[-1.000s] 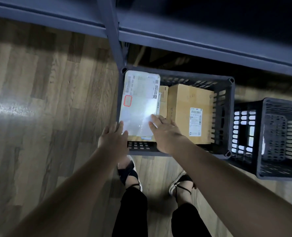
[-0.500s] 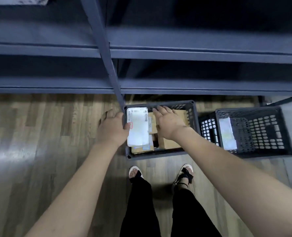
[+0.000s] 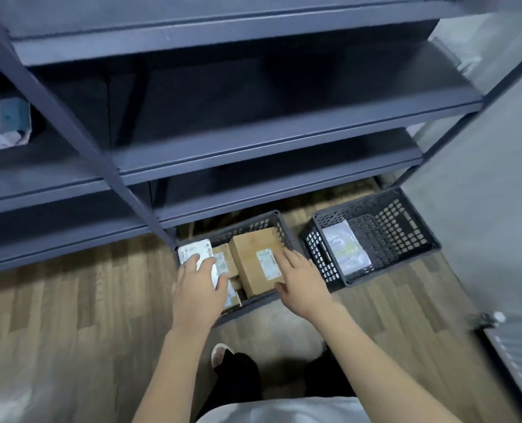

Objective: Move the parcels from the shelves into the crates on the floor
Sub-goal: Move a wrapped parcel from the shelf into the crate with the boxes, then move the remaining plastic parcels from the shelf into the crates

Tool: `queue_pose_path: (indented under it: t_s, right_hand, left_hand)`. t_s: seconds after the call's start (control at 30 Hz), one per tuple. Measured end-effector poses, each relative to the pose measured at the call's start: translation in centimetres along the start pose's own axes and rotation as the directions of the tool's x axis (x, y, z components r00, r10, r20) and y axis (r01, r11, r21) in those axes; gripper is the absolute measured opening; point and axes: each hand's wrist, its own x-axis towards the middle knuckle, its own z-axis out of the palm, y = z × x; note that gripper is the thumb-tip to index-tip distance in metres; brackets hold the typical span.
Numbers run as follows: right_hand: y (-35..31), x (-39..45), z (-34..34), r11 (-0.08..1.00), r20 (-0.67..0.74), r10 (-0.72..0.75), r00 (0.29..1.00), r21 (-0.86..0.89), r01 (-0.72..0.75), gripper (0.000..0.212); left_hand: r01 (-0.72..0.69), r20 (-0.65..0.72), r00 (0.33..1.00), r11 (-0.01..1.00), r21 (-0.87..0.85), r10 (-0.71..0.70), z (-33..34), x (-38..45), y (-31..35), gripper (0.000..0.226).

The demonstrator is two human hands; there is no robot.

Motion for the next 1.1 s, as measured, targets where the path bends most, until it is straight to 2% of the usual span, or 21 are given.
queue_pose_path:
  t_s: [0.17,0.33,0.5,0.77,1.1]
  right_hand:
    - [7.4,-2.6,-3.5,0.995,-0.146,0.044,0.988,0.095,-0.030,0.062]
    - [16.5,-5.4,-7.7,0.995,-0.240,0.030,0.970,0.100,-0.006,0.062]
    - [23.8,-6.7,-12.8,0.994,-0.326,0.015,0.945,0.109,0.022,0.060]
    - [26.5,-6.0,-16.1,0.973,-0.383,-0.028,0.923,0.203,0.113,0.057]
    - [26.8,0.5,-21.1,0.988,-0.350,-0.094,0.932,0.081,0.130,0.057]
  left_hand:
    - [-0.145,-0.063,0.986,0.983,0.116,0.153,0.7,0.2,9.0,0.045]
    - [-0.174,-0.109,0.977,0.979,0.103,0.185,3.9,-2.1,19.3,0.045]
    - [-0.206,-0.089,0.972,0.971,0.123,0.217,6.6,-4.0,27.4,0.043]
    - [-0.139,-0.177,0.971,0.980,0.144,0.163,6.1,-3.6,31.1,0.036]
    - [-0.164,-0.175,0.968,0.982,0.098,0.179,5.1,3.6,34.3,0.039]
